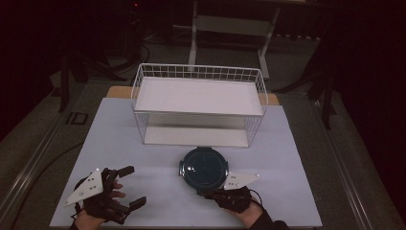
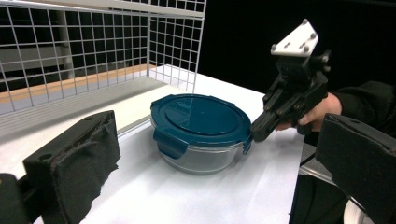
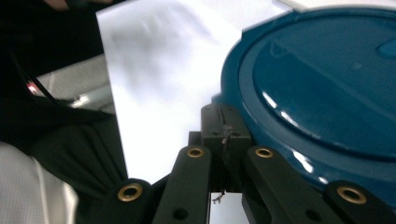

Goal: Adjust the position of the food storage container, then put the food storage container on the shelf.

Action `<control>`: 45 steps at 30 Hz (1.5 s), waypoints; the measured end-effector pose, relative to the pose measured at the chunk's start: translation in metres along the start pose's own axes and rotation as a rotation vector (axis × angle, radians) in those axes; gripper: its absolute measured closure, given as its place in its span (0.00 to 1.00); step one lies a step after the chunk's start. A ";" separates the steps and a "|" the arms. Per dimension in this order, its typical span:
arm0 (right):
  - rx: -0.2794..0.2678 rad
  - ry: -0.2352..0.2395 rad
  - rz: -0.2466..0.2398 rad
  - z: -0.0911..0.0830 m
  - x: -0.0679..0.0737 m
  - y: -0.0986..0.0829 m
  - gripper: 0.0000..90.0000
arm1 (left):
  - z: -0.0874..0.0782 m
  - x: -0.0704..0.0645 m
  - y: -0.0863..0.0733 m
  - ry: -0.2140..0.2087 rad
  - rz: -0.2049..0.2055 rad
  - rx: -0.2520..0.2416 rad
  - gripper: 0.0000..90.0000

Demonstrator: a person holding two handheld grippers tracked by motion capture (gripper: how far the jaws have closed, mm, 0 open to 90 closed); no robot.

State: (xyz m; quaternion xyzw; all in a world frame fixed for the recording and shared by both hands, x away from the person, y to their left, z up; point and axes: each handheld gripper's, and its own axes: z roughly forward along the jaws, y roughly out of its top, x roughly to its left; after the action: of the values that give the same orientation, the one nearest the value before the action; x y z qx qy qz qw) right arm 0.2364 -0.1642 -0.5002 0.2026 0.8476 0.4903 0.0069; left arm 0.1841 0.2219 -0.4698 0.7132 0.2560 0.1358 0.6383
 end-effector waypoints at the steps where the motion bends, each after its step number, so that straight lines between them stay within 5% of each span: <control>1: -0.018 0.004 0.002 -0.003 0.000 0.001 1.00 | 0.000 0.000 0.000 0.001 -0.001 0.001 0.00; 14: -0.132 -0.076 -0.001 -0.038 -0.003 0.016 0.75 | 0.008 0.000 0.001 -0.003 -0.021 0.022 0.00; 15: -0.144 -0.075 -0.002 -0.040 -0.003 0.017 0.62 | 0.010 0.000 0.003 0.003 -0.029 0.037 0.00; 16: -0.144 -0.075 -0.002 -0.040 -0.003 0.017 0.62 | 0.010 0.000 0.003 0.003 -0.029 0.037 0.00; 17: -0.154 -0.073 0.005 -0.042 -0.002 0.019 0.45 | 0.012 -0.001 0.008 0.003 -0.031 0.033 0.00; 20: -0.181 -0.066 0.017 -0.046 -0.002 0.020 0.26 | 0.015 -0.003 0.016 0.008 -0.031 0.048 0.00; 24: -0.191 -0.073 -0.015 -0.050 -0.002 0.022 0.21 | 0.022 -0.006 0.029 -0.018 -0.036 0.059 0.00; 25: -0.195 -0.040 -0.019 -0.053 -0.003 0.024 0.15 | 0.028 -0.007 0.035 -0.030 -0.035 0.062 0.00; 28: -0.220 -0.054 -0.039 -0.058 -0.004 0.027 0.14 | 0.035 -0.009 0.040 -0.044 -0.026 0.073 0.00; 29: -0.231 -0.103 -0.072 -0.063 -0.003 0.031 0.13 | 0.042 -0.011 0.046 -0.052 -0.021 0.095 0.00; 30: -0.231 -0.103 -0.072 -0.063 -0.003 0.031 0.13 | 0.042 -0.011 0.046 -0.052 -0.021 0.095 0.00; 31: -0.235 -0.168 -0.109 -0.068 -0.003 0.035 0.14 | 0.049 -0.012 0.052 -0.070 -0.029 0.104 0.00; 32: -0.235 -0.168 -0.109 -0.068 -0.003 0.035 0.14 | 0.049 -0.012 0.052 -0.070 -0.029 0.104 0.00; 33: -0.260 -0.227 -0.130 -0.075 -0.003 0.038 0.14 | 0.056 -0.011 0.059 -0.075 -0.033 0.114 0.00; 34: -0.260 -0.227 -0.130 -0.075 -0.003 0.038 0.14 | 0.056 -0.011 0.059 -0.075 -0.033 0.114 0.00; 37: -0.304 -0.298 -0.144 -0.085 -0.003 0.042 0.15 | 0.071 -0.010 0.070 -0.037 -0.002 0.138 0.00; 42: -0.337 -0.283 -0.123 -0.091 -0.007 0.043 0.20 | 0.088 -0.003 0.074 -0.013 -0.016 0.161 0.00; 45: -0.312 -0.281 -0.105 -0.091 -0.009 0.044 0.19 | 0.102 0.007 0.072 -0.009 -0.068 0.177 0.00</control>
State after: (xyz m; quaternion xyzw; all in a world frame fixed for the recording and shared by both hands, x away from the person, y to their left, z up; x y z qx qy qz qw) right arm 0.2405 -0.2235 -0.4183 0.2211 0.7616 0.5814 0.1818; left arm 0.2566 0.1357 -0.4158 0.7584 0.2882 0.0875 0.5780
